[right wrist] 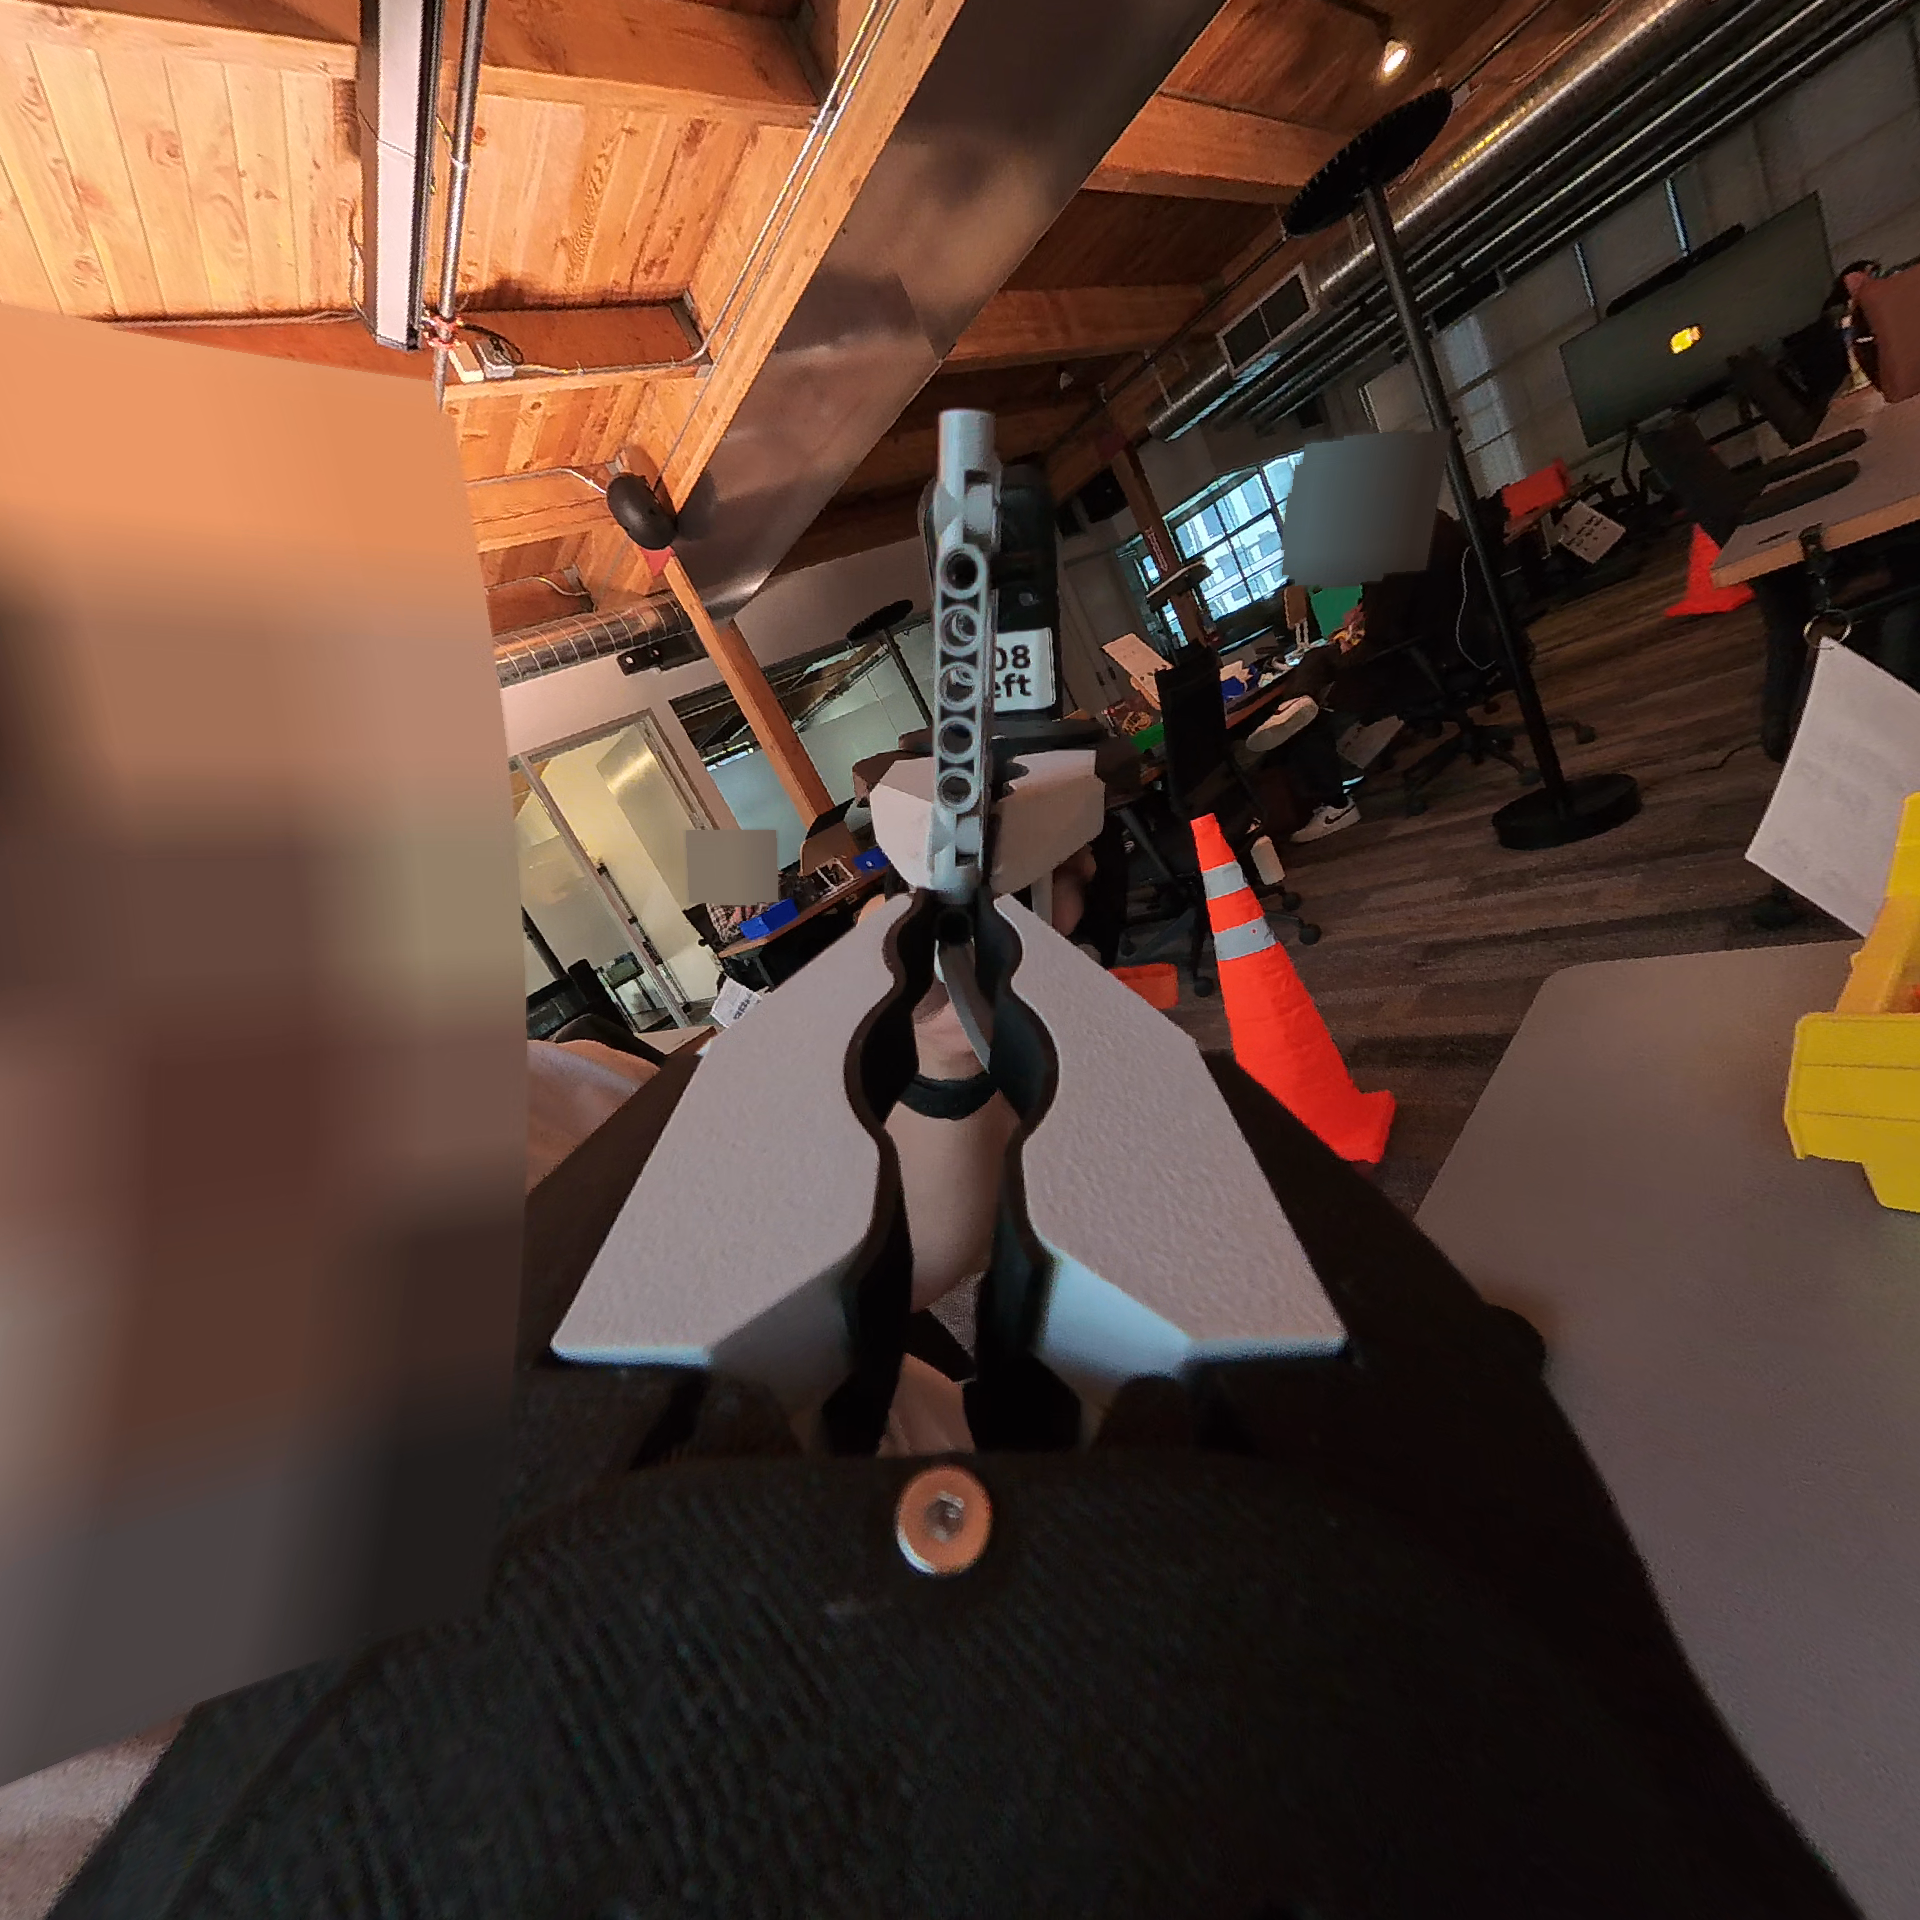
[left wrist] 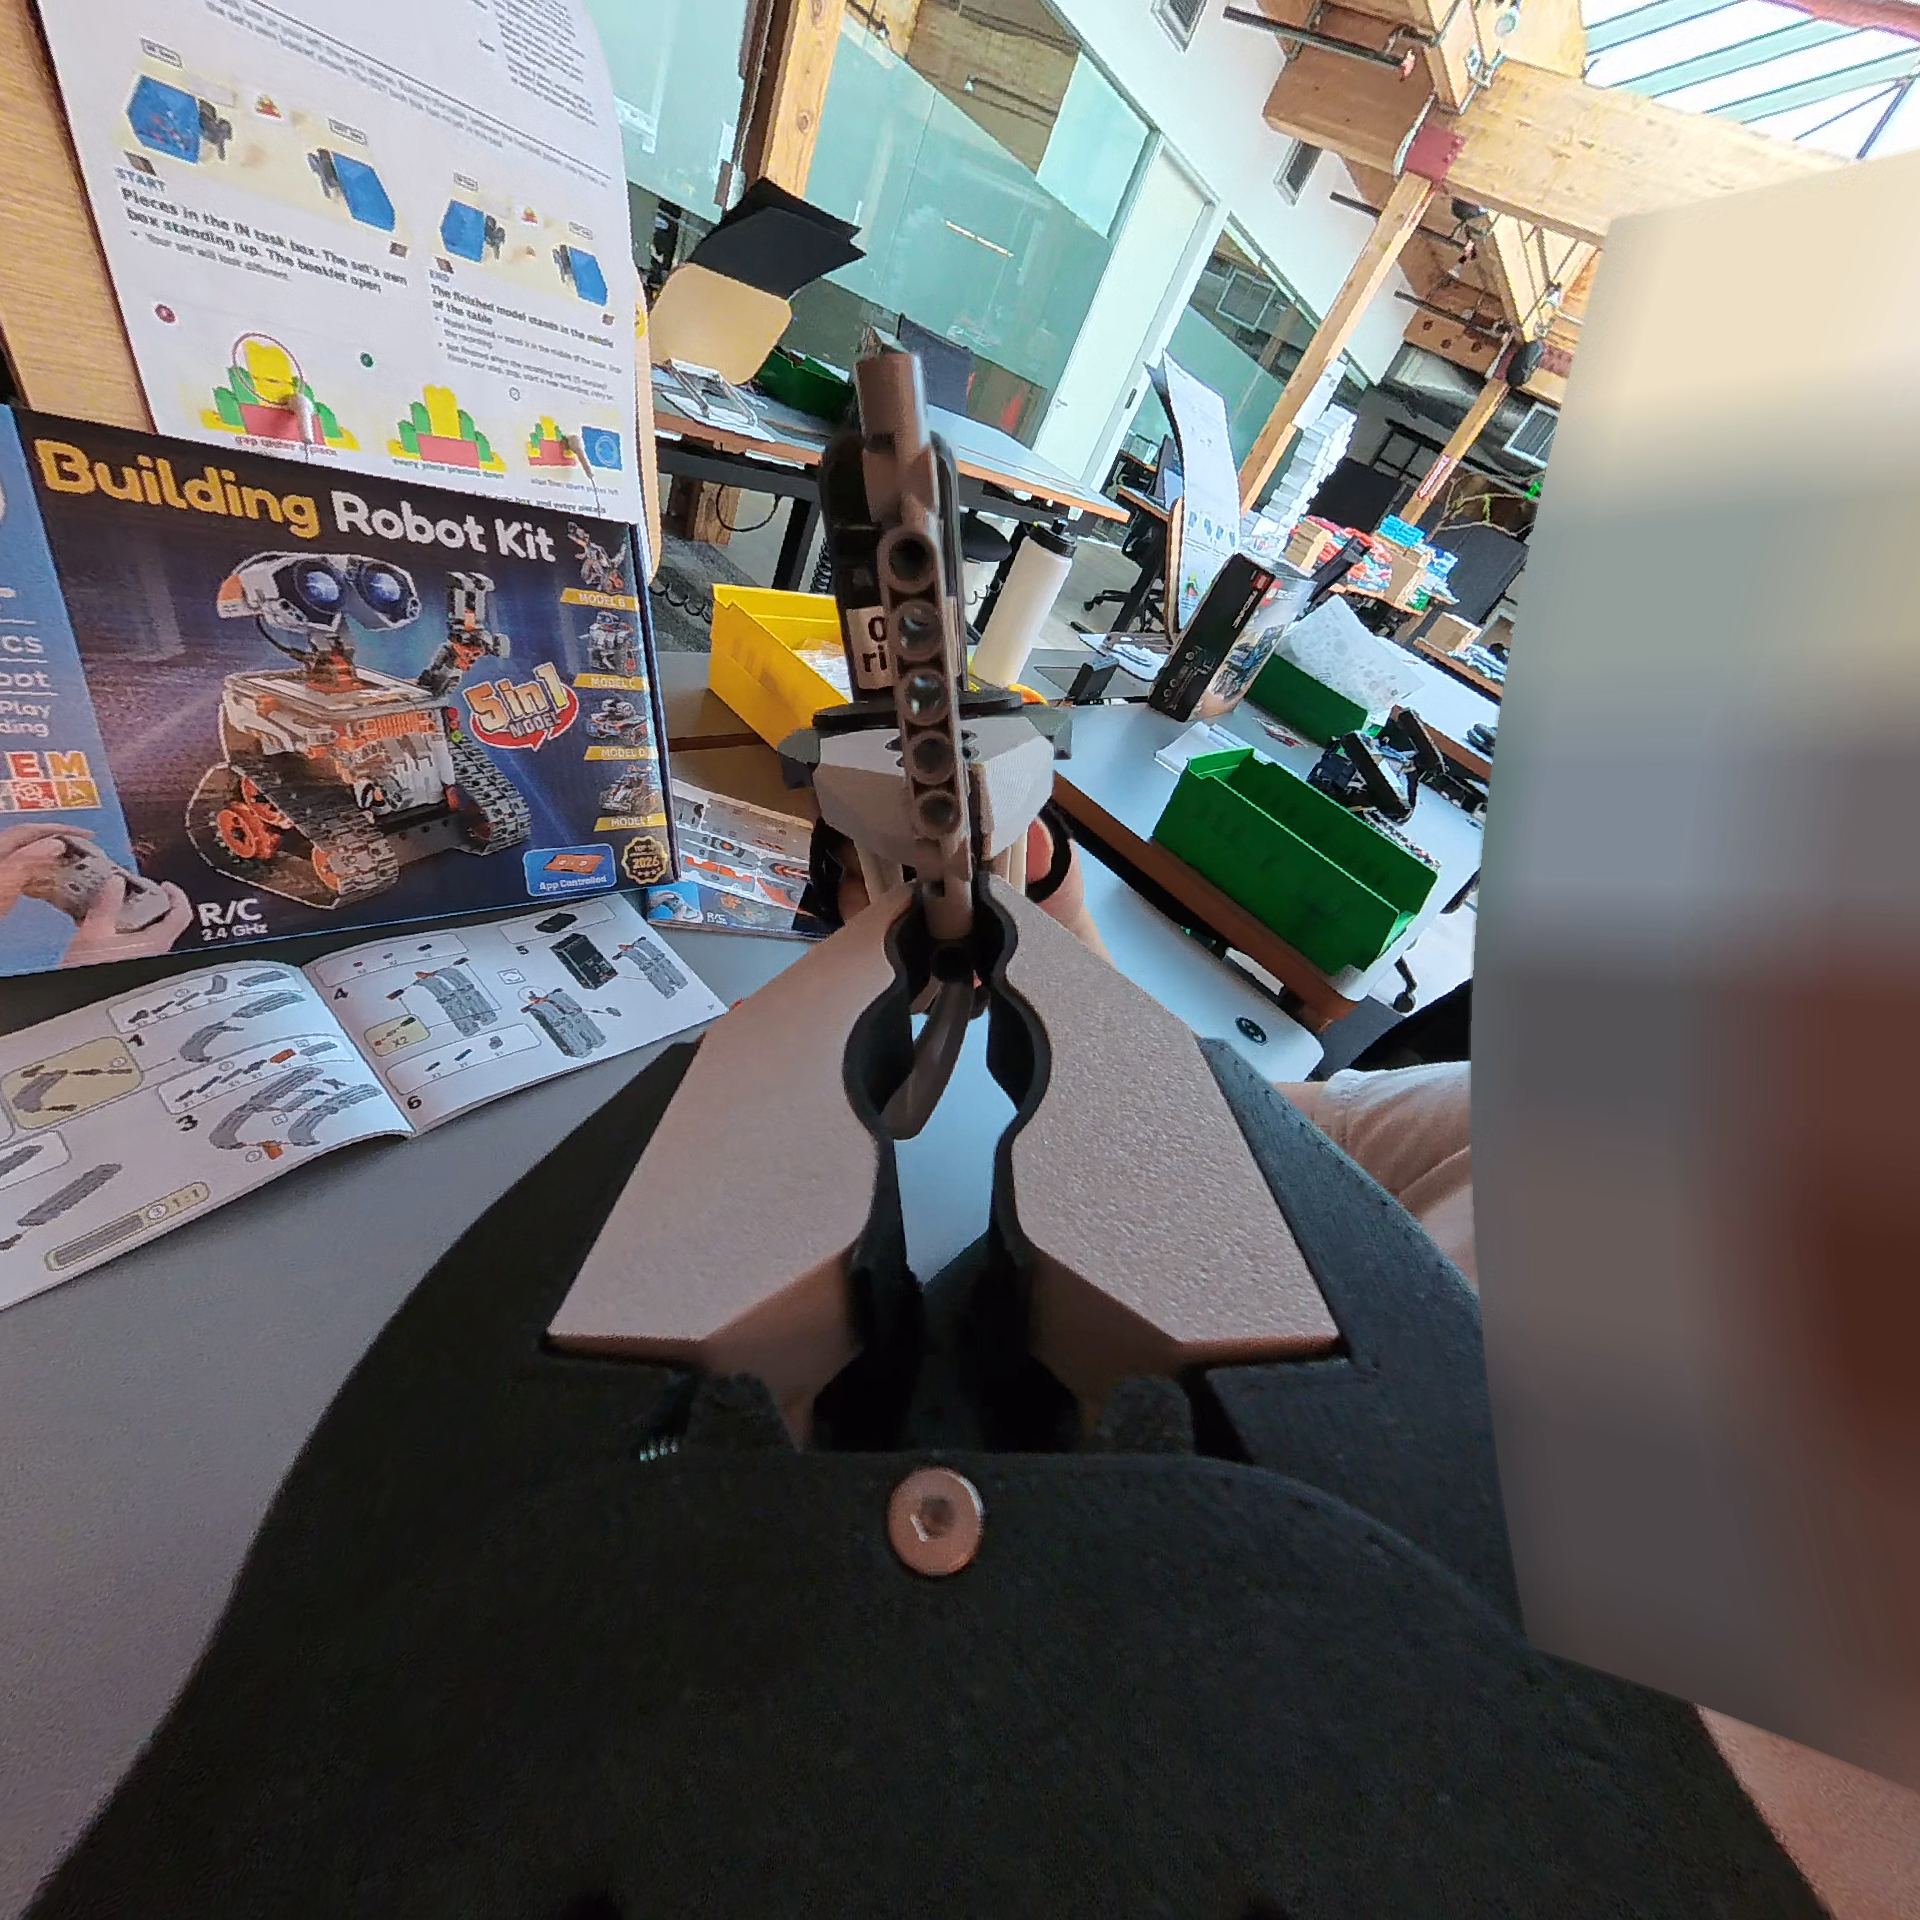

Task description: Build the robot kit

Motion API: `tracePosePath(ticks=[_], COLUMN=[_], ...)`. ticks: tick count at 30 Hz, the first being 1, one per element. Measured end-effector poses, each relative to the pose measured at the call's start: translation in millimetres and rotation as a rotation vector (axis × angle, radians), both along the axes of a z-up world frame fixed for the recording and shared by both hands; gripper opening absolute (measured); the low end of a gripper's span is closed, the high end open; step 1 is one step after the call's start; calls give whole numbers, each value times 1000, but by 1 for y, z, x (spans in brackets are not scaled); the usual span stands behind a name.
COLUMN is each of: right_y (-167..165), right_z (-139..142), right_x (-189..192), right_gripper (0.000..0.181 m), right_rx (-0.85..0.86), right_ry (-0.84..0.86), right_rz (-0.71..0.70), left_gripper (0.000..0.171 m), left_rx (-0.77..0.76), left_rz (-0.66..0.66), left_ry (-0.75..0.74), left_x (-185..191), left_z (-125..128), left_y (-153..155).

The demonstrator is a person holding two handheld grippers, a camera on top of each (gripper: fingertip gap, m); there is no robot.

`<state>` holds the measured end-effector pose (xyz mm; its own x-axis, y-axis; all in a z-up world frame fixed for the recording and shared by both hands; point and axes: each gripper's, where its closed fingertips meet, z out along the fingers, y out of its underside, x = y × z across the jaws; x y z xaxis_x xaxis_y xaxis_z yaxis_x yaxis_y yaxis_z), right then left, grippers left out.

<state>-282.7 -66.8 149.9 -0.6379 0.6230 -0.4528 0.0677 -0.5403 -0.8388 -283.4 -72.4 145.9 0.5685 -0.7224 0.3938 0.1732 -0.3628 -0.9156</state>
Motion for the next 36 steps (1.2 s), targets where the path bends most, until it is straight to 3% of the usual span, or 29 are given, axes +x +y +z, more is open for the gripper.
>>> tracePosePath(ticks=[1,15,21,24,32,36], right_y=[-1,2,5,9,20,16], right_z=[0,-3,-6,-1,-7,-3], right_x=[0,-7,-6,-1,-7,-7], right_gripper=[5,5,4,5,5,8], right_rx=[-11,18,43,-13,-164,-145], right_ry=[-4,15,-15,2,-65,-17], right_rz=[8,-54,-56,-42,-22,-6], left_gripper=[5,5,7,28,0,0], left_rx=[2,12,-55,-63,36,-39], left_rz=[-1,38,-38,-76,1,-39], left_ry=[9,54,20,32,201,65], left_x=[0,-3,0,2,-6,-9], left_z=[0,-3,-9,-12,-30,-21], left_y=[0,6,5,0,2,-2])
